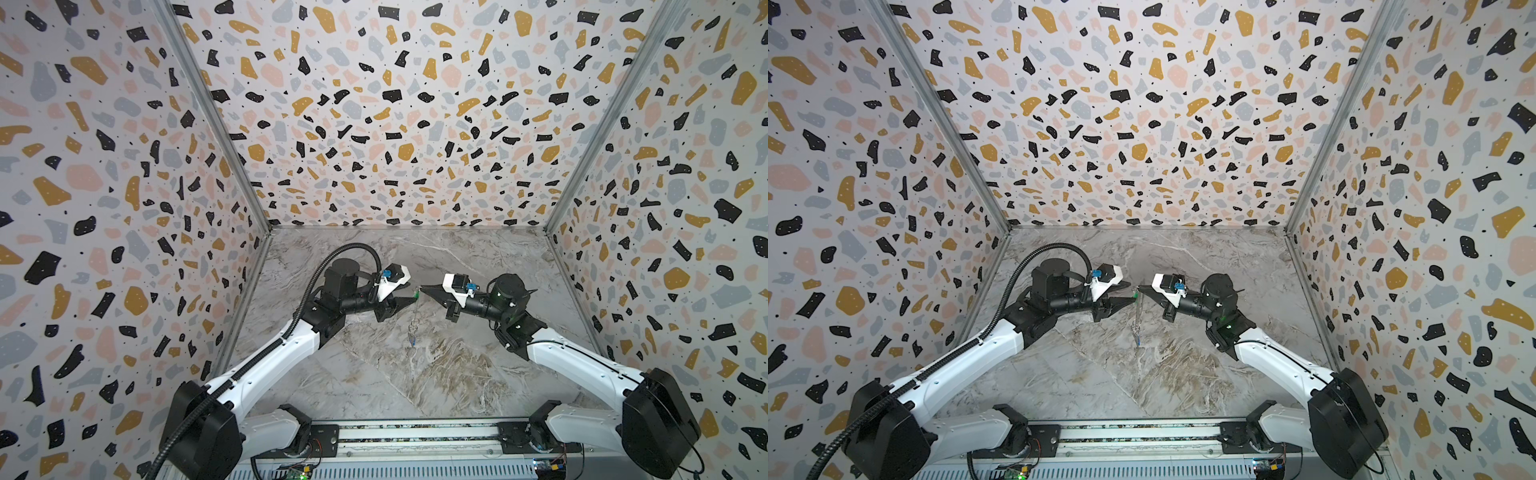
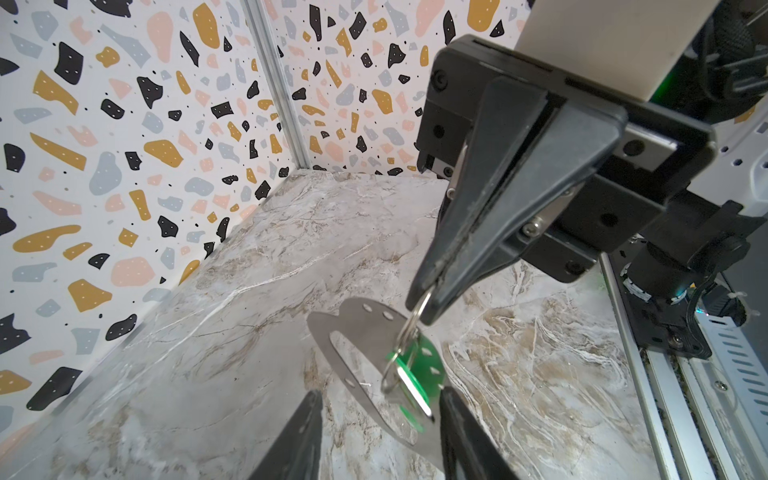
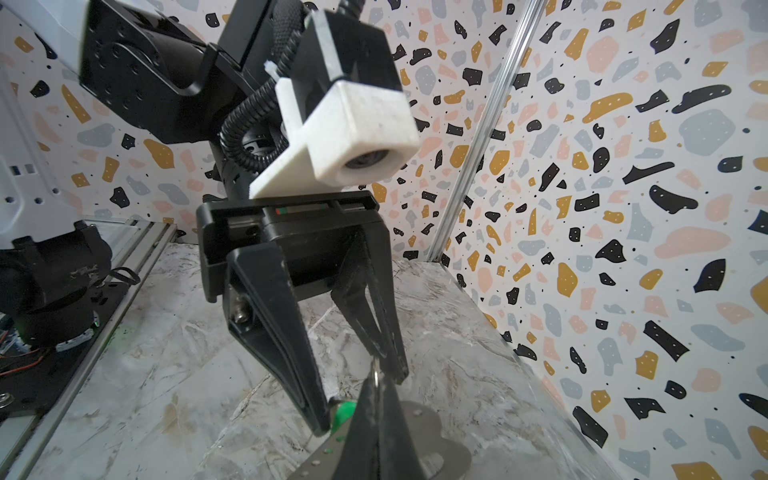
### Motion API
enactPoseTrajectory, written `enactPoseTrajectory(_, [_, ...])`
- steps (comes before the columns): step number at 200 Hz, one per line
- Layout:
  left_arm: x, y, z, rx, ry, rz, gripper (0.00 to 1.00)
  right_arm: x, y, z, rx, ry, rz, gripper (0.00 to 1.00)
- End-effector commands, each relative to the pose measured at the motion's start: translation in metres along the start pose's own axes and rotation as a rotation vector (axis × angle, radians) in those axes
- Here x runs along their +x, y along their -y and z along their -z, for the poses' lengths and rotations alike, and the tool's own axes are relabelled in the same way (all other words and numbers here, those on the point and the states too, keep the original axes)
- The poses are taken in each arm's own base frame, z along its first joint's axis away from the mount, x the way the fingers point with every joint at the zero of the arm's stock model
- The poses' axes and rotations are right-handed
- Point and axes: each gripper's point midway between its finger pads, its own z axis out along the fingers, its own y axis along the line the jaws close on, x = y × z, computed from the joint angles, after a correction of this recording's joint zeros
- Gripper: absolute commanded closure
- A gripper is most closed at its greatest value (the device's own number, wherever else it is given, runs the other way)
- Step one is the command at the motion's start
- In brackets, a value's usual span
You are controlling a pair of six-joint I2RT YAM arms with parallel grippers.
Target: Remove the keys from the keyring
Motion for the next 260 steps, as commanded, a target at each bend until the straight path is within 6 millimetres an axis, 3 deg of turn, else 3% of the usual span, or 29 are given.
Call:
enactPoseTrajectory(1, [-0.008, -0.004, 0.0, -0.021, 0.04, -0.017, 0.56, -0.025, 0.001, 0.003, 0.002, 0.067, 0.036, 1.0])
enactPoseTrajectory(116, [-0.006, 0.006, -0.011, 0.045, 0.039, -0.009, 0.67, -0.032, 0.01, 0.0, 0.041, 0.108, 0.022, 1.0])
enactPoseTrajectory(166, [-0.017, 0.006, -0.009, 0.051, 0.079, -0.03, 0.77, -0.029, 0.008, -0.001, 0.039, 0.106, 0.013, 1.0])
enactPoseTrajectory(195, [-0.014, 0.008, -0.011, 0.057, 0.074, -0.028, 0.81, -0.028, 0.008, -0.004, 0.04, 0.106, 0.009, 1.0])
enactPoseTrajectory(223, [-0.014, 0.01, -0.012, 0.063, 0.072, -0.032, 0.94, -0.027, 0.011, -0.004, 0.063, 0.112, 0.004, 1.0])
enactPoseTrajectory(260, [-0.013, 0.01, -0.015, 0.037, 0.045, -0.058, 1.0, -0.028, 0.018, -0.004, 0.123, 0.118, -0.015, 1.0])
